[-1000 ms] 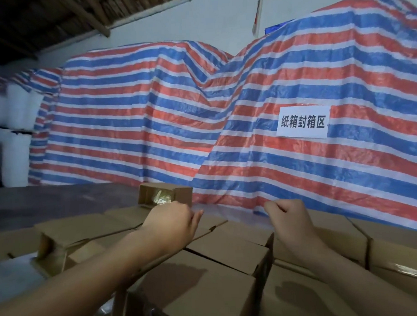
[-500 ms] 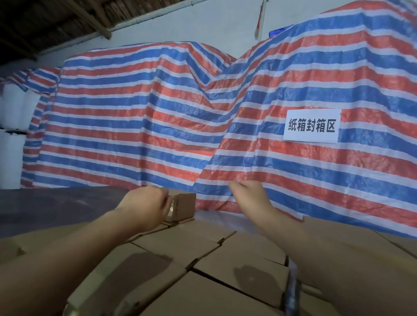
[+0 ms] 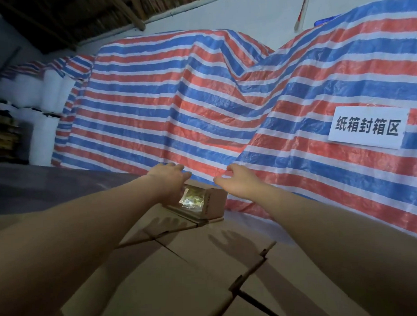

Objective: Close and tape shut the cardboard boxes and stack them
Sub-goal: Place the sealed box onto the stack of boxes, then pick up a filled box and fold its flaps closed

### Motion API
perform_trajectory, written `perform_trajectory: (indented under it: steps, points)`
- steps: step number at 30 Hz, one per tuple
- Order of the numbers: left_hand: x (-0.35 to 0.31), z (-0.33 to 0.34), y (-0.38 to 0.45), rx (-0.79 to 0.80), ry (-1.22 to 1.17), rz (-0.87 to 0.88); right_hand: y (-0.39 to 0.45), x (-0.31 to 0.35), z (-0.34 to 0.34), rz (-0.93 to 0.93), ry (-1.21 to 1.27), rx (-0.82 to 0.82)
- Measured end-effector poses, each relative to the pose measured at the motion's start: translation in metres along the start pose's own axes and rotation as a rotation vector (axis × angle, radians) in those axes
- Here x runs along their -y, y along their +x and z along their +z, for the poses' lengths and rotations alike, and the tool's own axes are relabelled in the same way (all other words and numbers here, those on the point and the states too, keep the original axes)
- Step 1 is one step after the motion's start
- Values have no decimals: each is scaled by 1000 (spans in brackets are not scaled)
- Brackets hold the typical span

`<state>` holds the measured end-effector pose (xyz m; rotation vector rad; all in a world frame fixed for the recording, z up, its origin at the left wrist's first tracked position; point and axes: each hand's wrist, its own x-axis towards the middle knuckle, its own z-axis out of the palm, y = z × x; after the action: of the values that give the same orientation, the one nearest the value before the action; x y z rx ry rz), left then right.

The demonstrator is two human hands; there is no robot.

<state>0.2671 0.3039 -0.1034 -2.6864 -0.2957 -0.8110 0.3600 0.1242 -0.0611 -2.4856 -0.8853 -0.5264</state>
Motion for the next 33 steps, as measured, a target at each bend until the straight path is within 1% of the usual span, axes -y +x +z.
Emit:
perform_trajectory:
  steps: [2,5,7,10,15,19,21,25,27,30,33]
  points:
    - [2,10,14,30,42,15,14,0,14,-31,-57,25]
    - [8,28,31,39,74,-8,31,3,35,-75,-176,75]
    - [9,37,36,47,92,-19,40,6,48,-68,-266,106]
    - [6,46,36,81,79,-25,49,6,65,-70,-383,91]
    - [2,50,29,80,87,-3,51,5,89,-75,-496,100]
    - [1,52,21,101,112,-3,53,8,93,-84,-565,12]
    - [4,51,18,72,107,-2,52,10,88,-74,-589,-5]
    - [12,43,8,23,87,-25,47,10,62,-74,-508,-68]
    - [13,39,6,-6,4,-59,43,12,41,-60,-460,-101]
    - [10,24,6,-60,-313,-196,33,13,5,-68,-453,-86]
    - [4,-3,13,-162,-587,-363,18,17,-31,-64,-406,-63]
